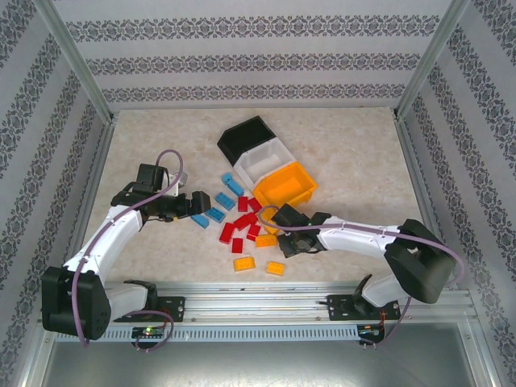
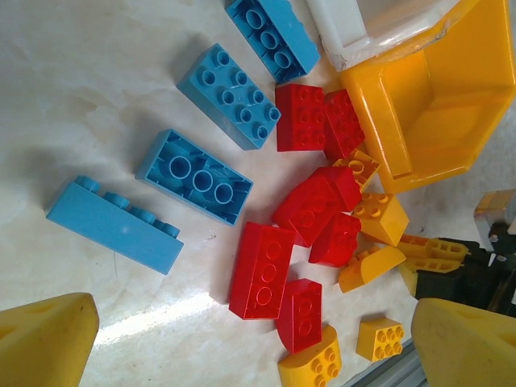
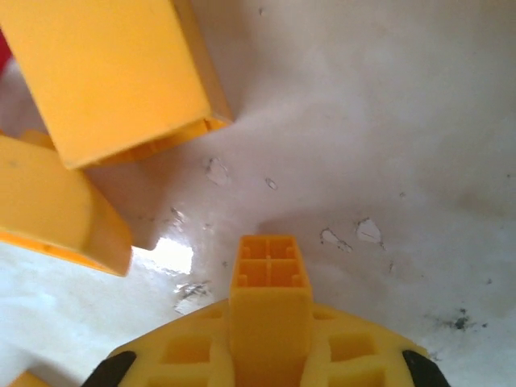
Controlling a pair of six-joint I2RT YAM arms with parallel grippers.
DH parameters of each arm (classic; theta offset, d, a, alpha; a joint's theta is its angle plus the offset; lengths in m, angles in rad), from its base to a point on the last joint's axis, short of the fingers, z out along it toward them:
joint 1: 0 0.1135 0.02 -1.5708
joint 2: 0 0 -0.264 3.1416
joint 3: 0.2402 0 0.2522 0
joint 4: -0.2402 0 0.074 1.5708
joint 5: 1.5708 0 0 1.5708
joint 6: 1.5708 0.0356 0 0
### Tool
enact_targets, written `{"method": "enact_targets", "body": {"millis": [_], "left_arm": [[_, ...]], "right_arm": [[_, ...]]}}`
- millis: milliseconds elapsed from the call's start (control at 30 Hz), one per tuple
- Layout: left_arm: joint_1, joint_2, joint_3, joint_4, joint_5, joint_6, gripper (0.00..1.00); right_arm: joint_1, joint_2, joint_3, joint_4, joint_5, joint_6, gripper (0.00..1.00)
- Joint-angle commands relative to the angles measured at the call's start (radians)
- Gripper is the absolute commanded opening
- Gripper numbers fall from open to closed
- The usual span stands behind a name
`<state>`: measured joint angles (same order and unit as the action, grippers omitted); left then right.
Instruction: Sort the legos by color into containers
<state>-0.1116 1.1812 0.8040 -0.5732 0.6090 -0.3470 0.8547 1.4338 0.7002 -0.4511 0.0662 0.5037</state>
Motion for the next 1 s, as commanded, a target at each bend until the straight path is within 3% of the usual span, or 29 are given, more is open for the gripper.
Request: {"method": "enact_targets", "body": {"millis": [0,333,533,767,967], "left_arm": [[-0.009,0.005,-0.007,-0.03,-0.003,0.018,1.0],[-0.009,-0.016,-0.022,0.009,0.032,0.016,1.0],[-0.02,-0.06,-0.048,0.06,0.062,0.014,1.0],[-0.094,-0.073,-0.059,0.084,0.082,0.04,1.0],[-0.158,-0.063,-0.052,0.055,0.051,0.071,1.0]], "right_arm": [[-0.008,-0.06,0.004,0.01,0.024,0.014,0.07],[-0.132,-0.163,0.228,-0.084,-0.031,-0.025,0.06],[-0.25,0.013,0.41,-0.113,-0.098,-0.064,0.06],[-0.34,0.202,0.512,-0.097,-0.14,-0.089,0.06],[-0.365,0.28,0.546,-0.092,-0.149,-0.11,0.16]]}}
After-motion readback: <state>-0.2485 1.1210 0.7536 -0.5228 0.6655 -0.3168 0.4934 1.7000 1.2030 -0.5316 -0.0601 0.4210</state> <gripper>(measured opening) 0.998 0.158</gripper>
